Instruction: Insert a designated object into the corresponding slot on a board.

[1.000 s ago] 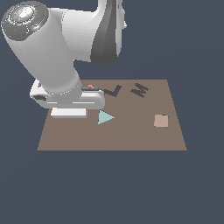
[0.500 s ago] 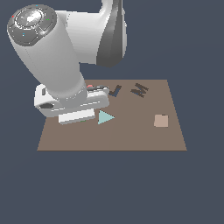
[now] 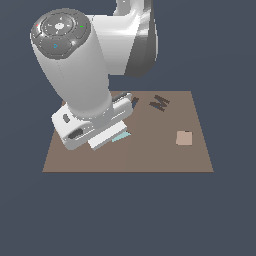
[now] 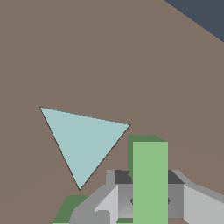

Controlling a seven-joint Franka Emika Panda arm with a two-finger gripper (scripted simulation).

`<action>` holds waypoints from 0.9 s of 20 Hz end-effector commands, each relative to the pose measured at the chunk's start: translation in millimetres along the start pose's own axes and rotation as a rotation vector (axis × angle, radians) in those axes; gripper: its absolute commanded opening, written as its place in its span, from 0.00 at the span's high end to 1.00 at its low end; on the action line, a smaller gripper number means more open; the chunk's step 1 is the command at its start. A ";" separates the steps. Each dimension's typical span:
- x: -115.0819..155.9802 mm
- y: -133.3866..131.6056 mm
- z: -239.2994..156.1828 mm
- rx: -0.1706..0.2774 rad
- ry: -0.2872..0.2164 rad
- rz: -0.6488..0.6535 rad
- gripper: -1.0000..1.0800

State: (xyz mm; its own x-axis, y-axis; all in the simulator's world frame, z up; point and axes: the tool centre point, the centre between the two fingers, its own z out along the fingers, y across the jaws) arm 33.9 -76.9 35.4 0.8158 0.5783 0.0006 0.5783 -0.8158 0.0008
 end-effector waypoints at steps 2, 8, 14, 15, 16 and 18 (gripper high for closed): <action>10.6 -11.5 -0.8 0.000 0.001 -0.174 1.00; 23.0 -35.3 -1.7 -0.001 0.001 -0.473 1.00; 27.7 -61.9 -2.6 -0.001 0.002 -0.771 1.00; 27.7 -66.5 -2.7 -0.001 0.002 -0.821 1.00; 27.5 -71.0 -2.9 -0.001 0.002 -0.870 1.00; 26.3 -79.9 -3.2 -0.001 0.002 -0.968 1.00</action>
State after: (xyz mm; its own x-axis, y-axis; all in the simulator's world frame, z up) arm 13.5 -1.5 38.1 0.0623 0.9981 0.0013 0.9981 -0.0624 0.0021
